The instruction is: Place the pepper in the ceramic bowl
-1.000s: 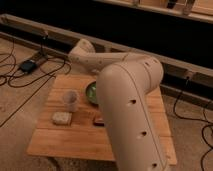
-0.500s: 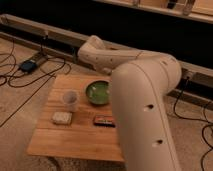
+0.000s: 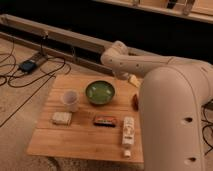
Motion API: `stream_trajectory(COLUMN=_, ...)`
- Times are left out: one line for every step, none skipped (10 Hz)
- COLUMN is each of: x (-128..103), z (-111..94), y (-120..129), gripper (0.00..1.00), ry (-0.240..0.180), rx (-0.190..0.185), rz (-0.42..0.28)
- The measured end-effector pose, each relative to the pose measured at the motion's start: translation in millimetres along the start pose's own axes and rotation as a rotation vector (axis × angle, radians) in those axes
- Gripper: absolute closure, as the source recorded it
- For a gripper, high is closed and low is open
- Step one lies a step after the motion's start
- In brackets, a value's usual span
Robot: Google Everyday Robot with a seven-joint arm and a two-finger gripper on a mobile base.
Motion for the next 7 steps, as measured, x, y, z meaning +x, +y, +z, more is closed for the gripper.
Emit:
stream_trajectory(x=0.0, z=6.5, y=9.9, gripper=0.2, ry=-0.008, rx=0.01, rz=0.012)
stream_trajectory(x=-0.3, z=11.7, y=18.0, gripper=0.2, ry=-0.016, rx=0.015, rz=0.019)
stream_trajectory(x=-3.0, z=19.0, y=20.5, gripper=0.2, ry=-0.026, rx=0.024, rz=0.019)
stream_trajectory(x=-7.4, z=28.0, y=18.0, gripper=0.2, ry=-0.036, rx=0.035, rz=0.012)
stream_trajectory(x=-9.9, z=34.2, y=14.4, gripper=0.2, ry=-0.042, rx=0.044, rz=0.004)
stream_trajectory(x=-14.0, z=44.9, y=13.4, gripper=0.2, ry=-0.056, rx=0.045, rz=-0.007)
stream_trajectory(x=-16.5, z=55.8, y=10.9, gripper=0.2, ry=-0.071, rx=0.056, rz=-0.014)
